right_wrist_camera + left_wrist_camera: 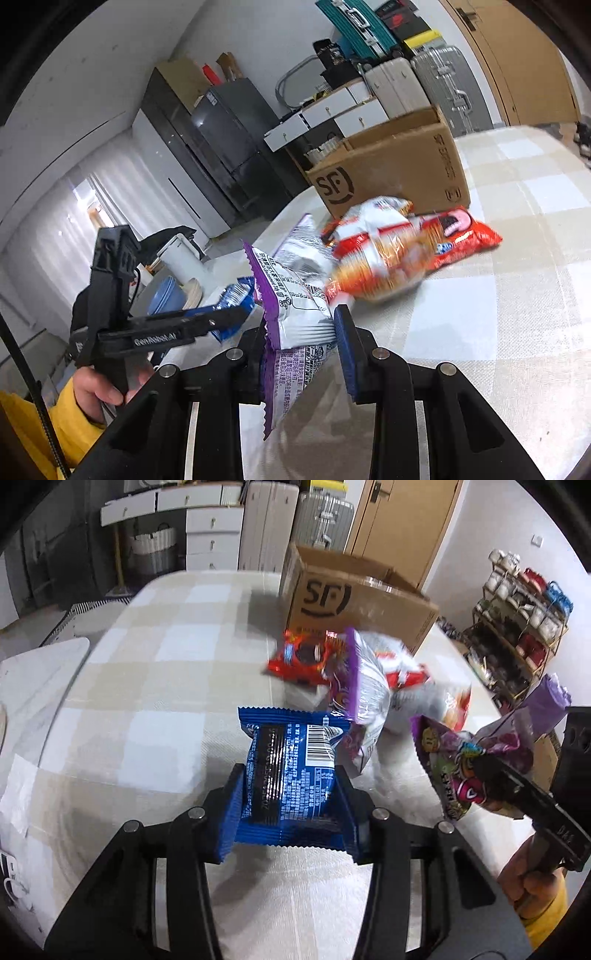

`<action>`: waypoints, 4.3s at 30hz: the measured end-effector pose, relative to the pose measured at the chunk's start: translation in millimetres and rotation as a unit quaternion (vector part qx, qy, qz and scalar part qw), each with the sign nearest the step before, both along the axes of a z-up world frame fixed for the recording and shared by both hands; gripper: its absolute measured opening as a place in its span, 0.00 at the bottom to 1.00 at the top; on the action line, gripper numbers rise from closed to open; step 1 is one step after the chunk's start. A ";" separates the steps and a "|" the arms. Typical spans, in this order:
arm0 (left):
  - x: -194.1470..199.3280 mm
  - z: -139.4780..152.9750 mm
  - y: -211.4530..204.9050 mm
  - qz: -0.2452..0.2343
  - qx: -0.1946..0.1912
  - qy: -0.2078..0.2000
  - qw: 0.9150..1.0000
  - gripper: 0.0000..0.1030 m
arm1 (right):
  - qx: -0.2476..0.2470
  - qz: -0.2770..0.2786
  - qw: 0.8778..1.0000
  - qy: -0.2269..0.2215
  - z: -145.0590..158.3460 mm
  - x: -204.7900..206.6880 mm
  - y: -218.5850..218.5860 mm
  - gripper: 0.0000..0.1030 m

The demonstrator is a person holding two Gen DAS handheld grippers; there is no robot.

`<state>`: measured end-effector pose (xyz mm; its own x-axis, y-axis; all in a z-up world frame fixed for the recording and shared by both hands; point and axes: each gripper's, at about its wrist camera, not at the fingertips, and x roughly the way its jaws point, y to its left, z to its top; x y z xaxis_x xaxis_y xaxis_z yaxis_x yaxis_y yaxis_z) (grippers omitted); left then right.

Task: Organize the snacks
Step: 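Lift the cookie pack and purple-white bag and carry both over the box, then open both tools to drop the cookie pack and purple-white bag into the box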

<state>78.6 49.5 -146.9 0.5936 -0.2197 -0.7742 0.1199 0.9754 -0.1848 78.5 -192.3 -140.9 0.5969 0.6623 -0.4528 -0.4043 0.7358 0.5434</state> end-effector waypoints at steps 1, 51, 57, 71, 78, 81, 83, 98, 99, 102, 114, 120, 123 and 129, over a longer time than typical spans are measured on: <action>-3.2 4.3 0.6 0.000 -0.004 -0.005 1.000 0.41 | -0.001 -0.001 1.000 -0.004 4.6 -1.9 1.0 0.30; 39.0 185.0 -29.1 -0.067 -0.029 -0.141 0.987 0.41 | 0.020 -0.040 0.996 -0.071 175.0 62.3 -25.9 0.30; 117.0 189.4 -53.1 -0.072 -0.017 -0.114 0.991 0.41 | -0.008 -0.052 0.997 -0.052 182.1 123.7 -25.5 0.30; 303.4 116.7 -101.2 -0.056 0.003 -0.017 0.998 0.41 | -0.048 -0.071 0.996 0.020 132.3 242.6 -21.9 0.30; 338.7 78.8 -102.0 -0.054 0.005 0.006 0.998 0.41 | -0.067 -0.075 0.994 0.042 107.4 268.6 -20.0 0.30; 345.9 71.1 -105.4 -0.056 0.005 0.010 0.998 0.41 | -0.067 -0.075 0.993 0.055 97.9 277.9 -19.2 0.30; 344.2 66.9 -106.6 -0.055 0.003 0.012 0.998 0.41 | -0.065 -0.073 0.993 0.060 92.9 283.2 -18.1 0.30; 327.1 61.5 -97.5 -0.049 0.001 0.010 0.999 0.42 | -0.080 -0.063 0.991 0.088 73.5 298.7 -2.8 0.30; 323.9 62.6 -96.7 -0.048 0.004 0.009 0.999 0.42 | -0.085 -0.062 0.990 0.091 71.8 300.5 -0.4 0.30; 315.1 66.5 -90.1 -0.043 0.011 0.004 0.999 0.43 | -0.119 -0.059 0.987 0.091 66.7 306.0 8.3 0.30; 260.2 92.6 -74.9 -0.018 0.024 -0.004 1.000 0.56 | -0.102 -0.084 0.989 0.073 86.9 283.9 -3.3 0.50; 210.4 125.9 -75.6 -0.012 0.029 -0.047 0.998 0.72 | -0.100 -0.093 0.990 0.025 131.0 236.8 -8.5 0.52; 183.0 143.1 -74.2 -0.009 0.028 -0.064 0.998 0.76 | -0.107 -0.097 0.990 -0.005 153.0 209.1 -7.5 0.52; 119.7 177.9 -72.9 -0.005 0.032 -0.110 0.993 0.78 | -0.100 -0.094 0.989 -0.052 193.3 144.9 -9.2 0.60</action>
<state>198.2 -23.4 31.0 0.7483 -0.1803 -0.6384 0.1595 0.9830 -0.0906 223.4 -201.6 52.4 0.7516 0.4382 -0.4930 -0.2956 0.8919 0.3423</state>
